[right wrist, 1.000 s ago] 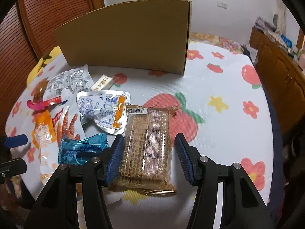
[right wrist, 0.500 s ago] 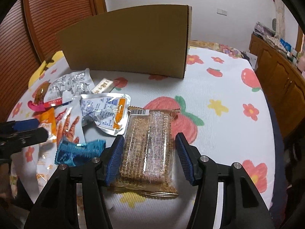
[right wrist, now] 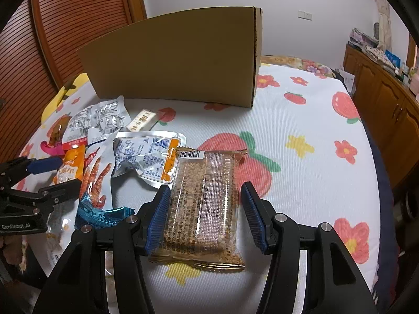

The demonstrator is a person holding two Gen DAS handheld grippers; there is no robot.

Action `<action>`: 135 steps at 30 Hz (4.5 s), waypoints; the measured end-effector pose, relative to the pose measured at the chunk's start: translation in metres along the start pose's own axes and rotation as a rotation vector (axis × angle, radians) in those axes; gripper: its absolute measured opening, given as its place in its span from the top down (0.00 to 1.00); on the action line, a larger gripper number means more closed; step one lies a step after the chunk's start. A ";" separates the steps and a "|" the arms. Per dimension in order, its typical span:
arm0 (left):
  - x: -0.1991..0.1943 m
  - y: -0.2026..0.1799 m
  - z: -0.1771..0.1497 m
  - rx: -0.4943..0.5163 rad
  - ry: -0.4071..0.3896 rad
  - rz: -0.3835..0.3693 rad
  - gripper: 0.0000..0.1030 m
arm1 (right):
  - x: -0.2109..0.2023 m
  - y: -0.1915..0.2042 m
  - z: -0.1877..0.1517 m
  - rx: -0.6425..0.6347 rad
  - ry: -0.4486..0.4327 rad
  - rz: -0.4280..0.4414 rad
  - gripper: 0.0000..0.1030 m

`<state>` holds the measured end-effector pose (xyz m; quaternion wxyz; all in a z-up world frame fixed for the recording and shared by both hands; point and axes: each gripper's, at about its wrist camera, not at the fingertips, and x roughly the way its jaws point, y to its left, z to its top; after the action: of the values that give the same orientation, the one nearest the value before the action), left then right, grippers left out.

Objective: Organize snacks
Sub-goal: 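Close the left tool on the orange-and-white sausage packet and lift it, then carry the wafer bar and sausage packet into the box and release both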

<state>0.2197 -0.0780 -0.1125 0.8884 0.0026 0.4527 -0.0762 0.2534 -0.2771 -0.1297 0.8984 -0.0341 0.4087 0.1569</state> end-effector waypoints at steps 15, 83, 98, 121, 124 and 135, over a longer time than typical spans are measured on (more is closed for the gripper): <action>-0.018 0.010 0.004 0.003 -0.073 -0.023 0.96 | 0.000 -0.002 0.000 0.005 -0.006 0.007 0.45; 0.016 0.003 0.023 0.019 0.119 0.005 0.27 | -0.002 -0.004 -0.001 0.016 -0.013 0.023 0.45; -0.003 0.024 0.003 0.105 0.070 -0.025 0.58 | -0.002 -0.003 -0.001 0.015 -0.013 0.022 0.45; -0.052 0.048 -0.015 0.025 -0.098 -0.099 0.57 | -0.023 -0.004 -0.005 -0.010 -0.068 -0.091 0.59; -0.064 0.048 -0.010 0.018 -0.141 -0.121 0.57 | -0.033 -0.008 -0.005 0.002 -0.088 -0.080 0.59; -0.105 0.044 0.044 0.059 -0.292 -0.190 0.57 | -0.066 -0.006 0.032 0.008 -0.193 -0.004 0.59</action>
<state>0.1999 -0.0239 -0.0049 0.9330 -0.0250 0.3148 -0.1726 0.2374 -0.2935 -0.0597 0.9340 -0.0160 0.3210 0.1562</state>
